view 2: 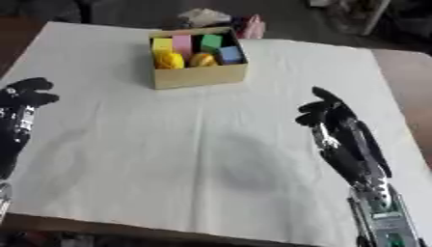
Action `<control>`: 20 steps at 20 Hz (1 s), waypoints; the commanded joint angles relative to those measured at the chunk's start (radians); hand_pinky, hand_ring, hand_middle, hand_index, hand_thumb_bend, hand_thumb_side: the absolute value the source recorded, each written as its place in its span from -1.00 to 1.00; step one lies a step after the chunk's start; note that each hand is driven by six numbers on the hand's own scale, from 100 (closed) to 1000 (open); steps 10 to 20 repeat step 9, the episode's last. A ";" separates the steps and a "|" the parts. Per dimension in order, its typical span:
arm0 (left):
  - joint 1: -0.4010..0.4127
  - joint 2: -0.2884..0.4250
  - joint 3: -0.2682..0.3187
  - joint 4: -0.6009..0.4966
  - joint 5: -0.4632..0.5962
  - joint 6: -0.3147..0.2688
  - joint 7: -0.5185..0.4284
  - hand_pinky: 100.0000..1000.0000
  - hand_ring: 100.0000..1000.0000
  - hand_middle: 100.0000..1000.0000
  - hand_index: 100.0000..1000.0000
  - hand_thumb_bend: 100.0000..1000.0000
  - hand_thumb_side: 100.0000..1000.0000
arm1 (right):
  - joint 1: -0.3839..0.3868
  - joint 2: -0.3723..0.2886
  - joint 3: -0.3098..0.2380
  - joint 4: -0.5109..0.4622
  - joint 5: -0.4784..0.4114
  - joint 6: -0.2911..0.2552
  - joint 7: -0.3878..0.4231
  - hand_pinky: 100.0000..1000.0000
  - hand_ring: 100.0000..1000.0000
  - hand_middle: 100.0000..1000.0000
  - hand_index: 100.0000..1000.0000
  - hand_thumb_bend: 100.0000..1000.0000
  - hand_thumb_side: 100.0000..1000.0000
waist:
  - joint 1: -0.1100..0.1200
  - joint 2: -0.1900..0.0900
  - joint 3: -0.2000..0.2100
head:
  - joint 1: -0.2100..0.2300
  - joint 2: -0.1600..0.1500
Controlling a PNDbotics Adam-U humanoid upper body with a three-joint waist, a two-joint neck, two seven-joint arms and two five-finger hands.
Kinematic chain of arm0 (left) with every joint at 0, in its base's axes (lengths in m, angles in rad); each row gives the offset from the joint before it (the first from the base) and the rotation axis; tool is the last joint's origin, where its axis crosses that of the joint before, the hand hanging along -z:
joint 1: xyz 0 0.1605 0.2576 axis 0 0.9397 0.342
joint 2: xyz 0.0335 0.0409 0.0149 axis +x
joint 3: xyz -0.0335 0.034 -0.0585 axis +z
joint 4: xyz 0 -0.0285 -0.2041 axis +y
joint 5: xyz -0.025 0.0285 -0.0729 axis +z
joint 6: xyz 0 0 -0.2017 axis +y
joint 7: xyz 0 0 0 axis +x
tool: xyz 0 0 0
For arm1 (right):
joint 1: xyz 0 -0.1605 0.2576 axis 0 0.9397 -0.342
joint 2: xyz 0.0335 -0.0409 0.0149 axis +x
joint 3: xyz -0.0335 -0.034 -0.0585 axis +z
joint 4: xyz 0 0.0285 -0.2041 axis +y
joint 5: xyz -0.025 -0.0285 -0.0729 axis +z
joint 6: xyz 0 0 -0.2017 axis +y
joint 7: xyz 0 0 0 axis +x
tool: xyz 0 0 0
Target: Pick up objects on the table and place them in the box.
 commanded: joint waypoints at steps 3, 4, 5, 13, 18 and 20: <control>-0.007 -0.002 -0.007 -0.007 0.014 -0.003 -0.004 0.64 0.30 0.33 0.54 -1.00 0.28 | 0.000 -0.003 -0.006 -0.031 -0.002 0.003 0.001 0.32 0.19 0.21 0.80 -1.00 0.03 | 0.005 -0.007 -0.005 | 0.002 0.004; -0.007 -0.001 -0.007 -0.006 0.016 -0.003 -0.003 0.64 0.30 0.32 0.54 -1.00 0.28 | 0.001 -0.002 -0.006 -0.032 -0.001 0.003 0.000 0.32 0.19 0.21 0.80 -1.00 0.03 | 0.005 -0.007 -0.006 | 0.002 0.004; -0.006 -0.002 -0.007 -0.005 0.018 -0.002 -0.001 0.64 0.30 0.32 0.54 -1.00 0.28 | 0.002 -0.001 -0.007 -0.031 0.000 0.004 -0.001 0.32 0.19 0.21 0.80 -1.00 0.03 | 0.005 -0.008 -0.006 | 0.001 0.004; -0.006 -0.001 -0.009 -0.006 0.023 -0.004 0.004 0.64 0.30 0.31 0.53 -1.00 0.28 | 0.004 0.002 -0.009 -0.033 0.004 0.005 -0.002 0.32 0.19 0.20 0.80 -1.00 0.03 | 0.005 -0.007 -0.007 | -0.004 0.004; -0.006 -0.001 -0.009 -0.006 0.023 -0.004 0.004 0.64 0.30 0.31 0.53 -1.00 0.28 | 0.004 0.002 -0.009 -0.033 0.004 0.005 -0.002 0.32 0.19 0.20 0.80 -1.00 0.03 | 0.005 -0.007 -0.007 | -0.004 0.004; -0.006 -0.001 -0.009 -0.006 0.023 -0.004 0.004 0.64 0.30 0.31 0.53 -1.00 0.28 | 0.004 0.002 -0.009 -0.033 0.004 0.005 -0.002 0.32 0.19 0.20 0.80 -1.00 0.03 | 0.005 -0.007 -0.007 | -0.004 0.004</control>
